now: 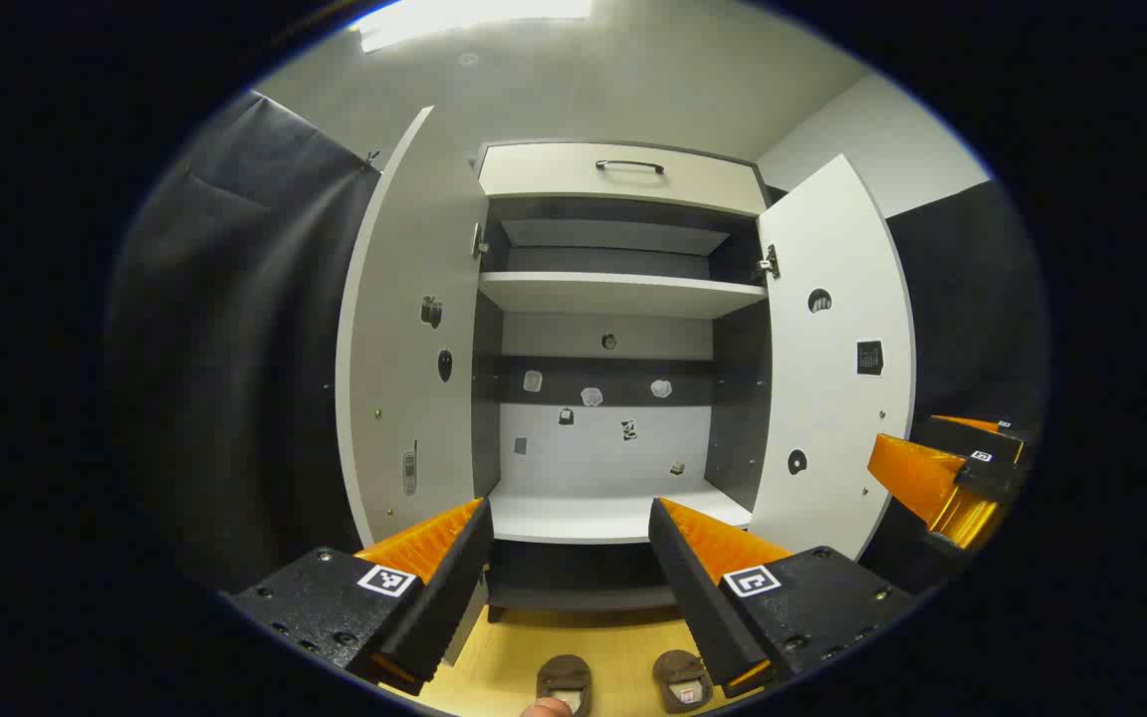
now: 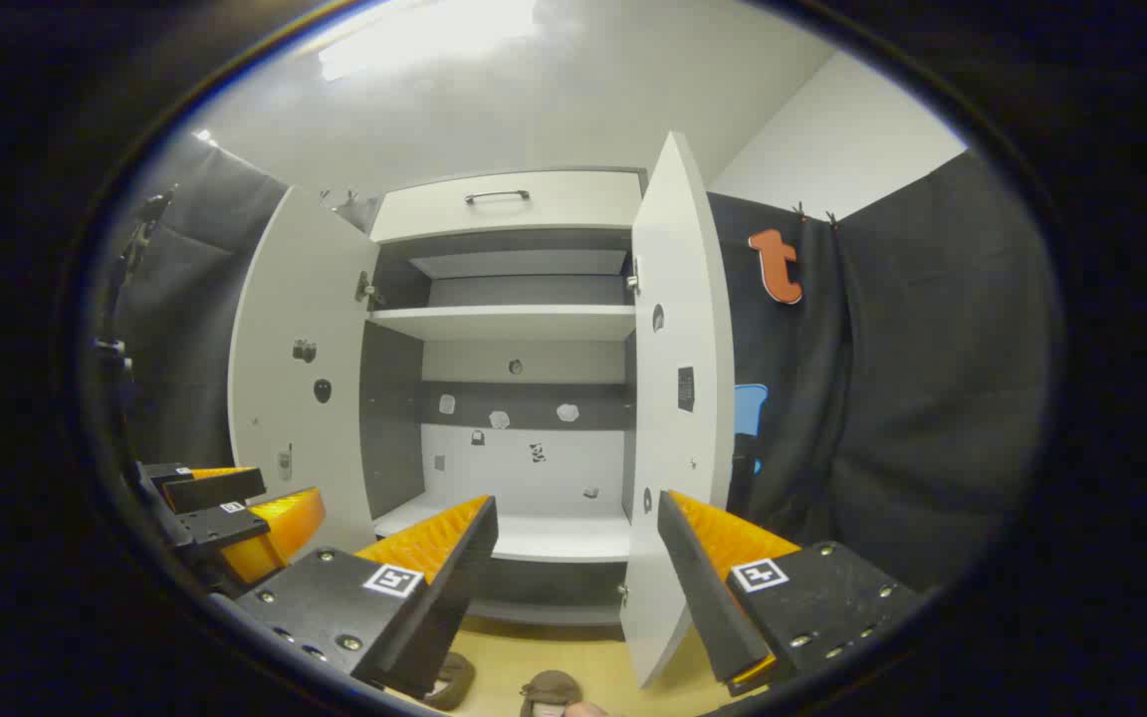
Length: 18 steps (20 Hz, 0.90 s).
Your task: Grab one shoe with the right hand and put it into the shoe cabinet, grab the other shoe with the left hand and put it into the shoe cabinet; then close the right door with the right hand and the left door with the left hand.
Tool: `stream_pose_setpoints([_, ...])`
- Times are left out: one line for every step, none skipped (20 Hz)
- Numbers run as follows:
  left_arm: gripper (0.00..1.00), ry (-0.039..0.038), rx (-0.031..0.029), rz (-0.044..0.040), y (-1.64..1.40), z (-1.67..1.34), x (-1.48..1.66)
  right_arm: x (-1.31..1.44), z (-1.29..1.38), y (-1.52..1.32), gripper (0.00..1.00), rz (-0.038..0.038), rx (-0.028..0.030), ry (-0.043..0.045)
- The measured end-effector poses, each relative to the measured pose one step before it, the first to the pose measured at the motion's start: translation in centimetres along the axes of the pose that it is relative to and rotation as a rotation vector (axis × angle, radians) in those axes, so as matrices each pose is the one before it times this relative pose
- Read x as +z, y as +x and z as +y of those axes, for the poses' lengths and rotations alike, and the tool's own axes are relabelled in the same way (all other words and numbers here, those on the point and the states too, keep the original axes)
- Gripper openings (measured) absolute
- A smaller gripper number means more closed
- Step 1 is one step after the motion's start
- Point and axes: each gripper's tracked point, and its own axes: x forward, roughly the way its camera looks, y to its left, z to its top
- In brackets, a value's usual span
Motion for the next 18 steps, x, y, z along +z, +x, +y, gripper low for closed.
stream_pose_setpoints([0.96,0.00562,0.00631,0.00058,0.026,0.179,0.040,-0.037,0.037,0.088,0.96,-0.00192,0.00352,-0.00075])
stream_pose_setpoints([0.96,0.00239,0.00622,0.00082,-0.058,0.162,-0.010,0.011,0.099,0.077,0.96,-0.00144,0.00423,-0.00150])
stream_pose_setpoints([0.96,-0.00176,0.00565,-0.00221,0.000,0.130,0.116,-0.046,0.160,0.135,0.96,-0.00212,0.00338,-0.00044])
stream_pose_setpoints([0.96,-0.00135,0.00596,-0.00008,0.069,0.097,-0.012,-0.001,0.142,0.064,0.94,-0.00122,0.00398,-0.00033])
stream_pose_setpoints([0.96,-0.00068,0.00484,0.00074,0.011,0.133,0.021,-0.055,0.081,0.160,0.96,-0.00064,0.00368,0.00070])
stream_pose_setpoints([0.96,0.00045,0.00579,0.00198,0.012,0.190,-0.057,-0.035,0.165,0.013,0.96,0.00046,0.00406,0.00100])
stream_pose_setpoints([0.96,0.00075,0.00645,-0.00035,0.001,0.207,-0.006,-0.110,0.084,0.095,0.96,-0.00075,0.00393,0.00043])
stream_pose_setpoints([0.96,0.00098,0.00531,0.00043,0.020,0.100,-0.023,-0.005,0.103,0.009,0.96,-0.00033,0.00399,-0.00004])
stream_pose_setpoints([0.96,0.00141,0.00430,0.00117,0.019,0.147,-0.012,-0.046,0.109,0.120,0.96,0.00009,0.00323,-0.00086])
stream_pose_setpoints([0.96,0.00141,0.00303,0.00282,-0.038,0.156,-0.098,0.026,0.066,0.043,0.96,-0.00280,0.00199,-0.00027])
stream_pose_setpoints([0.96,0.00071,0.00279,-0.00038,0.042,0.102,0.008,0.017,0.085,0.048,0.96,-0.00227,0.00198,0.00013])
stream_pose_setpoints([0.96,0.00090,0.00211,0.00043,0.052,0.020,-0.014,-0.021,0.044,0.082,0.97,-0.00167,0.00030,-0.00005])
stream_pose_setpoints([0.96,0.00020,0.00147,-0.00047,0.022,0.005,0.012,-0.156,-0.004,0.061,0.97,0.00043,0.00090,-0.00080])
stream_pose_setpoints([0.96,-0.00124,0.00191,-0.00058,0.044,0.075,-0.001,-0.292,0.055,0.100,0.97,0.00373,0.00166,-0.00106])
stream_pose_setpoints([0.96,-0.00199,0.00158,0.00088,0.064,0.068,0.004,-0.626,0.077,0.031,0.97,0.00843,0.00210,-0.00051])
stream_pose_setpoints([0.96,-0.00107,0.00305,0.00143,0.036,0.089,-0.056,-0.800,0.128,0.039,0.97,0.01228,0.00219,-0.00060])
stream_pose_setpoints([0.93,-0.00055,0.00300,0.00019,0.152,0.062,0.050,-1.182,0.100,0.035,0.96,0.01579,0.00263,-0.00058])
stream_pose_setpoints([0.96,-0.00040,0.00562,0.00009,0.028,0.195,-0.009,-1.426,0.231,-0.035,0.94,0.02027,0.00602,-0.00081])
